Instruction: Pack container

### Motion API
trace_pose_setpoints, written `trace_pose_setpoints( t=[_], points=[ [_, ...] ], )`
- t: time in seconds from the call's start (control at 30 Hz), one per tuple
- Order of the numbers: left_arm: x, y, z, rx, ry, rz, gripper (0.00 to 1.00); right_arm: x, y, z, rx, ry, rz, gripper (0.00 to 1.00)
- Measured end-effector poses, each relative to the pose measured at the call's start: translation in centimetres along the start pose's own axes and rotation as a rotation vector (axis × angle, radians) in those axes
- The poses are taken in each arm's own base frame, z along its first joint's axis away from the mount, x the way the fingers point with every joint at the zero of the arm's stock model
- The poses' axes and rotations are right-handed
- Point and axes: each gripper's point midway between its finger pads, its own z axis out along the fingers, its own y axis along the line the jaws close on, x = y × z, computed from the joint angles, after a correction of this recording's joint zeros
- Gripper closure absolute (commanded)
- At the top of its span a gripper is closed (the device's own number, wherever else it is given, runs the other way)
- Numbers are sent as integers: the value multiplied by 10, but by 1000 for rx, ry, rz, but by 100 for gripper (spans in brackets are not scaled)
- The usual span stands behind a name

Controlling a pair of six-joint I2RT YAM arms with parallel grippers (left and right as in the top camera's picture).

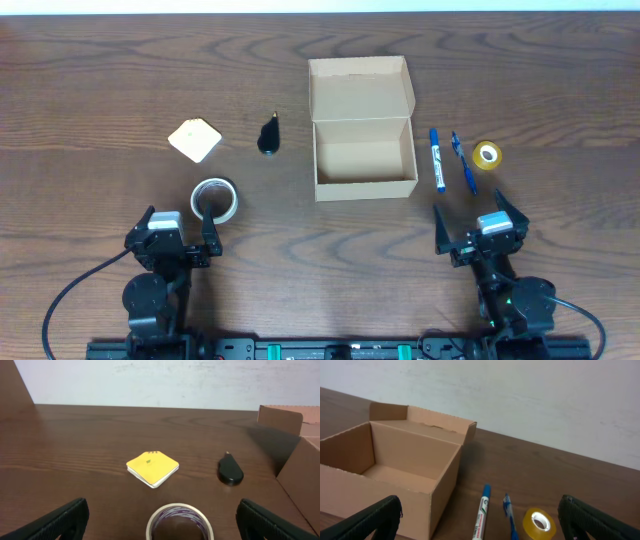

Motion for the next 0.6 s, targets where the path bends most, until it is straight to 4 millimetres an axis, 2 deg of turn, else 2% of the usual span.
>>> trace_pose_setpoints(
  t=[0.47,0.6],
  points=[
    [0,0,0,0,0,0,5,0,0,0,0,0,0,1],
    [0,0,0,0,0,0,5,-7,-1,0,5,-30,-1,1]
  ],
)
